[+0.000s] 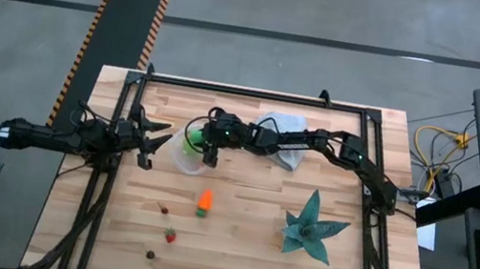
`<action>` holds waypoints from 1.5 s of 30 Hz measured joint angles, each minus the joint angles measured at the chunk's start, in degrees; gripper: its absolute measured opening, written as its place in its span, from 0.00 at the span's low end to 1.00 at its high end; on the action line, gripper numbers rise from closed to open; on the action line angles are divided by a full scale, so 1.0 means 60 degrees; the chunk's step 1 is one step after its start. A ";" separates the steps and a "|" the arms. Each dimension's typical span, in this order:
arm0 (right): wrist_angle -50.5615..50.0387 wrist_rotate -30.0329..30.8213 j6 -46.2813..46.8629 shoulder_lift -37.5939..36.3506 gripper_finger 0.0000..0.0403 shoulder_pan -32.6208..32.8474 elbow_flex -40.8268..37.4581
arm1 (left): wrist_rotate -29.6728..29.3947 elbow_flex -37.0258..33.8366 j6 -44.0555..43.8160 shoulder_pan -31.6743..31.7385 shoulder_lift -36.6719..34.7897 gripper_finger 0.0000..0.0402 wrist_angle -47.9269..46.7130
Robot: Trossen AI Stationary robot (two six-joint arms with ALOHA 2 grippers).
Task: Pick and placing Produce into tupperware
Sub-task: Put the green corn into the transparent container, then put the orange carrot into the transparent container
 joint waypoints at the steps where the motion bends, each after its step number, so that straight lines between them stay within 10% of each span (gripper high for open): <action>1: -0.0010 -0.0003 0.0037 0.0000 0.52 0.0000 0.0000 | 0.0000 -0.0001 0.0000 0.0000 0.0000 0.31 -0.0002; 24: -0.0060 -0.0331 0.0228 0.0000 0.74 0.0015 0.0000 | 0.0004 0.0000 0.0004 0.0000 0.0018 0.31 -0.0029; 45: -0.0598 -0.0590 -0.0629 -0.1563 0.69 0.0406 0.0004 | 0.0007 -0.0001 0.0005 -0.0004 0.0015 0.31 -0.0017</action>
